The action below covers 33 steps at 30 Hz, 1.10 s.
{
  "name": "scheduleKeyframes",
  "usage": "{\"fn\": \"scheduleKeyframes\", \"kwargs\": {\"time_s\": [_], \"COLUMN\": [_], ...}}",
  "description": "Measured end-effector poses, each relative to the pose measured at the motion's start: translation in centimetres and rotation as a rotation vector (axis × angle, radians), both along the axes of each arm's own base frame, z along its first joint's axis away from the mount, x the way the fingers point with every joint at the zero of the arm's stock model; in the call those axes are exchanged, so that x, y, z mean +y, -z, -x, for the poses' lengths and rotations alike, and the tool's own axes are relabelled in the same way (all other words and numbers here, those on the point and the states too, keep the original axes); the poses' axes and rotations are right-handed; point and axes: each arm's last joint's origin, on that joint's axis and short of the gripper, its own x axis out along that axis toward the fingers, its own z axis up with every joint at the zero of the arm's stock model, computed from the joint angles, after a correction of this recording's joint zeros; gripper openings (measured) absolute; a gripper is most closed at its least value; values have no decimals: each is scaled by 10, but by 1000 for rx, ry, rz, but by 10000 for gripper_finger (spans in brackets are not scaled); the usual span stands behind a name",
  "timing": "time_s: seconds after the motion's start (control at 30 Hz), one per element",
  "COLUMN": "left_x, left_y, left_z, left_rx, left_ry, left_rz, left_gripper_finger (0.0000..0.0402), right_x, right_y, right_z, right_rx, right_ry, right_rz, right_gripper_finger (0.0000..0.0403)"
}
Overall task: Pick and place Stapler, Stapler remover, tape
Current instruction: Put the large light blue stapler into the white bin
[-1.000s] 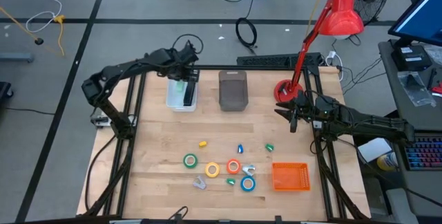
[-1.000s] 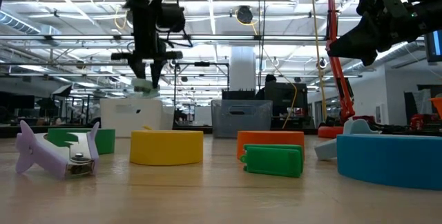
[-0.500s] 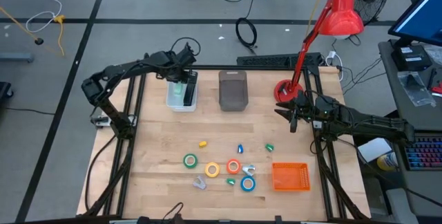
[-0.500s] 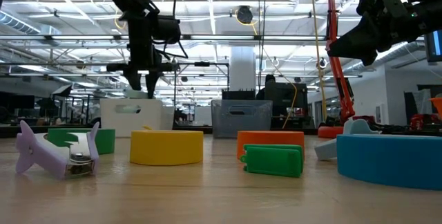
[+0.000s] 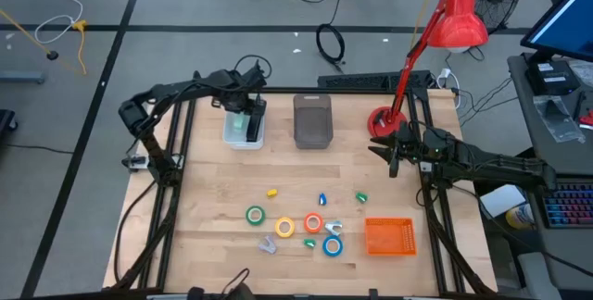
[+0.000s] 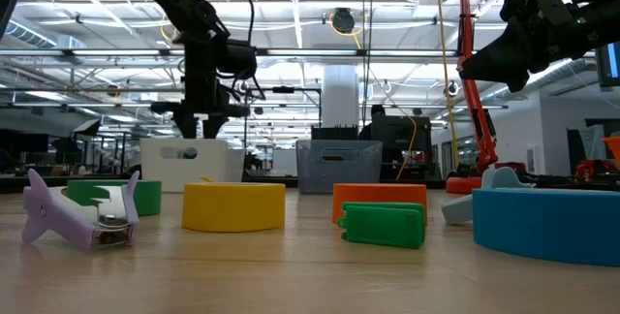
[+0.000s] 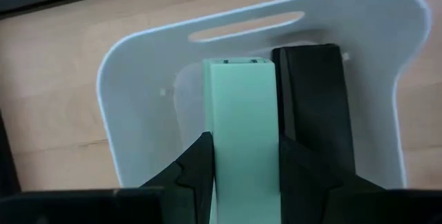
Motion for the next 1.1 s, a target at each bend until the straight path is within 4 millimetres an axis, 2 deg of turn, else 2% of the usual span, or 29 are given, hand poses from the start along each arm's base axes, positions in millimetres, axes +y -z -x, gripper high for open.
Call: {"fn": "scheduleKeyframes", "kwargs": {"time_s": [0.27,0.6,1.1], "left_x": [2,0,0], "left_y": [10,23,23], "left_z": [-2,5,5], "left_rx": [21,40,43], "left_ry": [7,-26,-26], "left_rz": [24,45,28], "left_gripper_finger": [128,128,128], "right_x": [0,0,0], "right_y": [0,0,0], "right_z": [0,0,0], "right_rx": [0,-4,-13], "right_ry": [0,4,12], "right_rz": [0,-15,-48], "right_gripper_finger": [130,130,130]}}
